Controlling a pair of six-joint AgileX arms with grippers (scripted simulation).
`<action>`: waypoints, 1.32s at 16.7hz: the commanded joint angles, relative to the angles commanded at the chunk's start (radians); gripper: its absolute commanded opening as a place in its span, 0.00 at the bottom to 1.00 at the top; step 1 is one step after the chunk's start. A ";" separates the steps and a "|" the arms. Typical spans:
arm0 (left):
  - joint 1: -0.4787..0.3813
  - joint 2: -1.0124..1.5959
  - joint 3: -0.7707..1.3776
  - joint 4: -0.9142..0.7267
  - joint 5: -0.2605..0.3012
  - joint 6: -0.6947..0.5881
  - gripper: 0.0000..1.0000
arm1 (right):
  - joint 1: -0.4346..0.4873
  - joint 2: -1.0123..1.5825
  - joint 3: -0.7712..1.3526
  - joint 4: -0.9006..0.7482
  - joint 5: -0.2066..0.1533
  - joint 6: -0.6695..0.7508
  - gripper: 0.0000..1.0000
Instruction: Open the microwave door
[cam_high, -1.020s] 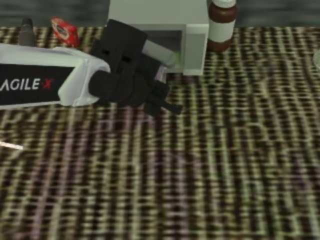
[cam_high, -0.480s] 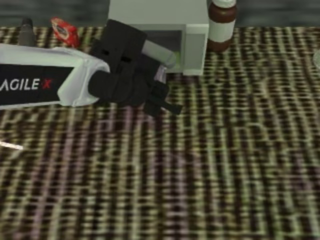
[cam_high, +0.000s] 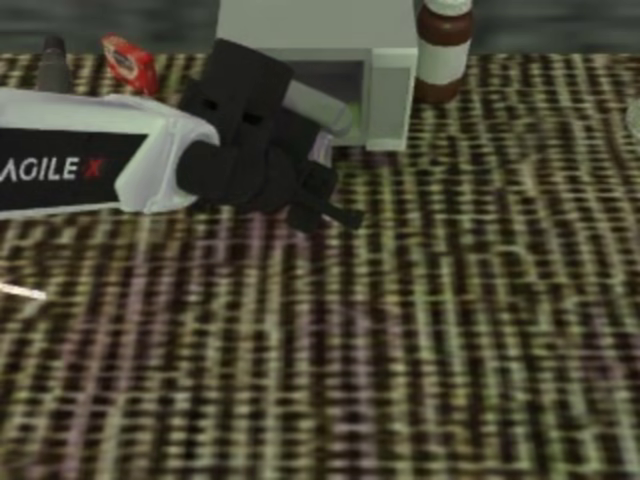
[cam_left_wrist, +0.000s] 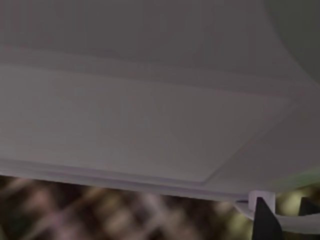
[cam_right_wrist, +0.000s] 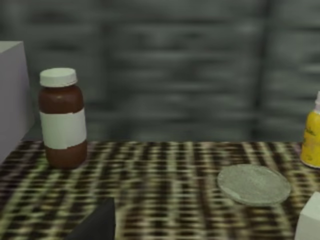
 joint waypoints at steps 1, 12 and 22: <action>0.001 -0.001 -0.001 0.000 0.002 0.003 0.00 | 0.000 0.000 0.000 0.000 0.000 0.000 1.00; 0.041 -0.029 -0.035 -0.002 0.061 0.088 0.00 | 0.000 0.000 0.000 0.000 0.000 0.000 1.00; 0.041 -0.029 -0.035 -0.002 0.061 0.088 0.00 | 0.000 0.000 0.000 0.000 0.000 0.000 1.00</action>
